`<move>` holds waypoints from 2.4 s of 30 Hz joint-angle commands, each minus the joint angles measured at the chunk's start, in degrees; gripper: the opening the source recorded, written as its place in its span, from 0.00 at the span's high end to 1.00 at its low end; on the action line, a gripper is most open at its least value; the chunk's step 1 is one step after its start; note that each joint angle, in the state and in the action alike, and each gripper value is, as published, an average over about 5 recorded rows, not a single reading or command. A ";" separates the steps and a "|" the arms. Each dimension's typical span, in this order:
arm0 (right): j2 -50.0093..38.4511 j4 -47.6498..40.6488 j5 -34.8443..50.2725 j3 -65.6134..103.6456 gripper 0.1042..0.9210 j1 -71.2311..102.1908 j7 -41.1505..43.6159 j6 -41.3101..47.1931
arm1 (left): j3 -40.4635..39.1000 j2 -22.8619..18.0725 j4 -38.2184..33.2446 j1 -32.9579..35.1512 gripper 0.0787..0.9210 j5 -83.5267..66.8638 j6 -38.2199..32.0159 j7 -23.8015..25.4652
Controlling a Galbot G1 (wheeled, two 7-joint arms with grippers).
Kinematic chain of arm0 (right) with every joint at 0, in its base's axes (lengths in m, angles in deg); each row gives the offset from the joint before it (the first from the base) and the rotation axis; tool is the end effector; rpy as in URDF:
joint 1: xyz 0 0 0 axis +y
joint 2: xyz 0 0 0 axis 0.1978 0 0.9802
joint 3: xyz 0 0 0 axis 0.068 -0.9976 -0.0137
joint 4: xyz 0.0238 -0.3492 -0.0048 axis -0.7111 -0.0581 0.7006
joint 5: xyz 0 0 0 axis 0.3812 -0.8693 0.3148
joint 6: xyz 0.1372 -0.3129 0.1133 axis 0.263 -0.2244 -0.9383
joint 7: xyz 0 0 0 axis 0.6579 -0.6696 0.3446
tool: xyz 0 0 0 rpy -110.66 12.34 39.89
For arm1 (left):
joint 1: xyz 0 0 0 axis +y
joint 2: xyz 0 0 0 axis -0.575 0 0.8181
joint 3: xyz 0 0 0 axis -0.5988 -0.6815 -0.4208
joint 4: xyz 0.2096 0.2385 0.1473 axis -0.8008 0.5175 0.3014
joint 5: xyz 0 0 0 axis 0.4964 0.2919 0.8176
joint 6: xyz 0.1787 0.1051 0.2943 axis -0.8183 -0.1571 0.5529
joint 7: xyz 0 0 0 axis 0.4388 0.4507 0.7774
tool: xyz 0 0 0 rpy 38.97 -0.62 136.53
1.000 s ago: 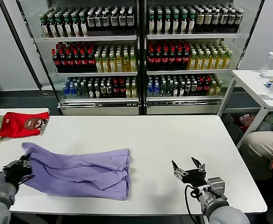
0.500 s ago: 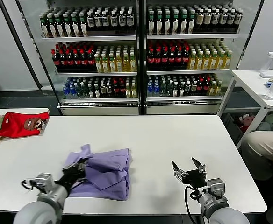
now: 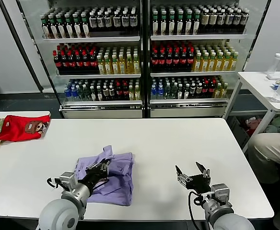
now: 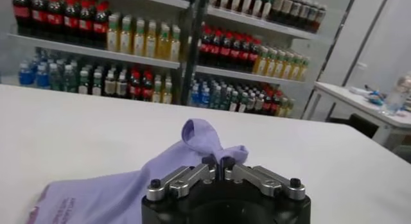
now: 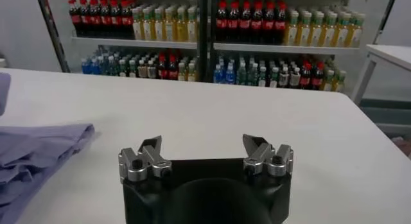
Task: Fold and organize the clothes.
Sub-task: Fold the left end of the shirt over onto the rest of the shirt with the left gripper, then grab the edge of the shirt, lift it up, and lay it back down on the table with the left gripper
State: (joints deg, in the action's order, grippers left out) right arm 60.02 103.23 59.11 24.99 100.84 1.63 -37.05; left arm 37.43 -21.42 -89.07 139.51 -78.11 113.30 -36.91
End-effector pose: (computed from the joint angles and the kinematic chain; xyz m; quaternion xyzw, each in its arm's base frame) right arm 0.2048 -0.0162 -0.2149 0.0981 -0.9777 0.0223 0.1842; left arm 0.2527 0.0211 -0.2336 -0.1451 -0.9650 0.0927 0.1980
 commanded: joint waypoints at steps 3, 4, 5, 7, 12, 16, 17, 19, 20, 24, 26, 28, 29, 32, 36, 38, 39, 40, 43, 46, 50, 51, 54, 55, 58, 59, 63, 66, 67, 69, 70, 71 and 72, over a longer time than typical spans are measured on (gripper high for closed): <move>0.05 -0.01 -0.09 -0.08 0.12 -0.13 0.06 -0.01 | -4.40 -3.86 1.73 -2.99 0.89 2.56 -2.68 1.90; 0.08 -0.03 -0.10 -0.09 0.12 -0.16 0.07 -0.01 | -4.72 -4.15 1.40 -2.81 0.85 2.63 -3.49 2.34; 0.10 -0.07 -0.12 -0.12 0.12 -0.20 0.09 -0.01 | -4.98 -4.42 1.01 -2.58 0.82 2.76 -4.34 2.83; 0.10 -0.15 -0.13 -0.19 0.12 -0.38 0.13 -0.02 | -5.02 -4.73 -0.15 -1.84 0.77 3.47 -6.40 3.75; -0.03 -0.42 0.04 -0.28 0.12 -1.20 0.36 -0.03 | 0.03 -2.79 -3.12 1.66 0.58 6.48 -9.98 6.05; -0.18 -0.81 0.48 -0.27 0.12 -2.05 0.65 -0.05 | 8.00 1.52 0.07 6.29 0.44 13.43 -9.75 6.42; -0.21 -0.91 0.55 -0.32 0.12 -2.25 0.71 -0.06 | 9.80 2.38 1.41 7.46 0.40 14.79 -9.08 6.32; -0.25 -1.06 0.69 -0.43 0.12 -2.60 0.81 -0.06 | 13.09 3.55 4.08 9.70 0.34 15.47 -7.45 5.99; -0.27 -1.11 0.74 -0.46 0.12 -2.72 0.84 -0.06 | 14.27 3.83 4.95 10.56 0.30 14.92 -6.84 5.79; -0.49 -1.24 0.95 -0.48 0.12 -2.90 0.89 -0.06 | 16.81 3.49 6.68 12.00 0.17 10.52 -3.16 4.18; -0.59 -1.24 0.97 -0.48 0.12 -2.94 0.88 -0.06 | 16.96 2.80 7.17 11.84 0.14 9.42 -1.98 3.53; -0.56 -1.03 0.88 -0.48 0.12 -2.83 0.80 -0.05 | 16.96 2.28 7.75 11.61 0.12 8.64 -1.82 3.27; -0.52 -0.88 0.81 -0.49 0.12 -2.70 0.76 -0.04 | 16.95 2.18 7.99 11.50 0.12 7.72 -1.90 3.09; -0.20 -0.20 0.39 -0.45 0.12 -2.01 0.66 -0.04 | 16.90 2.32 8.90 10.97 0.12 2.95 -2.14 2.50; 0.25 0.27 -0.32 -0.34 0.12 -1.15 0.65 -0.04 | 16.76 2.94 10.78 9.41 0.12 -1.10 -2.65 2.59; 0.40 0.34 -0.66 -0.29 0.12 -0.94 0.63 -0.04 | 16.64 3.38 11.47 8.82 0.12 -2.25 -2.73 2.85; 0.44 0.37 -0.78 -0.26 0.12 -0.87 0.63 -0.04 | 16.54 3.54 11.59 8.67 0.12 -2.63 -2.69 3.03; 0.46 0.41 -0.87 -0.22 0.12 -0.81 0.62 -0.03 | 16.39 3.63 11.64 8.59 0.12 -2.88 -2.65 3.23; 0.42 0.45 -0.94 -0.11 0.12 -0.74 0.61 -0.03 | 15.87 3.63 11.44 8.58 0.12 -2.99 -2.43 3.68; 0.31 0.35 -0.94 -0.09 0.12 -0.83 0.61 -0.03 | 15.54 3.38 11.43 8.51 0.12 -3.00 -2.18 4.03; 0.20 0.30 -0.92 -0.20 0.12 -0.97 0.62 -0.03 | 15.55 3.05 11.52 8.56 0.12 -3.64 -2.34 4.75; 0.16 0.30 -0.91 -0.23 0.12 -1.01 0.63 -0.04 | 15.66 3.01 11.57 8.56 0.13 -3.96 -2.37 4.95; -0.01 0.32 -0.88 -0.21 0.12 -1.06 0.68 -0.04 | 16.01 3.00 11.75 8.50 0.20 -5.06 -2.39 5.71; -0.06 0.35 -0.86 -0.17 0.12 -1.05 0.70 -0.04 | 16.07 2.97 11.81 8.48 0.24 -5.38 -2.39 5.94; -0.26 0.47 -0.78 0.00 0.12 -0.98 0.77 -0.04 | 16.11 2.70 11.96 8.43 0.34 -5.96 -2.24 6.62; -0.34 0.49 -0.74 0.07 0.12 -0.99 0.79 -0.04 | 16.07 2.58 12.02 8.44 0.38 -6.02 -2.15 6.84; -0.55 0.54 -0.56 0.30 0.12 -1.04 0.89 -0.05 | 15.85 2.02 12.34 8.50 0.51 -5.89 -1.87 7.42; -0.61 0.59 -0.48 0.40 0.12 -1.03 0.94 -0.05 | 15.71 1.71 12.59 8.51 0.62 -5.61 -1.79 7.52; -0.62 0.60 -0.47 0.43 0.12 -1.02 0.96 -0.05 | 15.67 1.67 12.62 8.53 0.65 -5.46 -1.78 7.58; -0.60 0.61 -0.44 0.45 0.12 -1.01 0.98 -0.05 | 15.52 1.60 12.63 8.58 0.72 -4.97 -1.80 7.71; -0.58 0.62 -0.44 0.45 0.12 -0.99 0.99 -0.05 | 15.44 1.57 12.64 8.59 0.75 -4.66 -1.87 7.77; -0.57 0.66 -0.43 0.43 0.12 -0.96 1.01 -0.05 | 15.34 1.55 12.66 8.59 0.79 -4.27 -1.94 7.86; -0.56 0.73 -0.43 0.40 0.12 -0.92 1.02 -0.05 | 15.27 1.53 12.71 8.60 0.82 -3.86 -2.02 7.96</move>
State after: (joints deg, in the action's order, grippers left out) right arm 59.45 103.82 58.68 25.41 99.80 2.61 -37.08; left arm 52.96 -19.67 -76.83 147.96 -82.62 111.10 -29.68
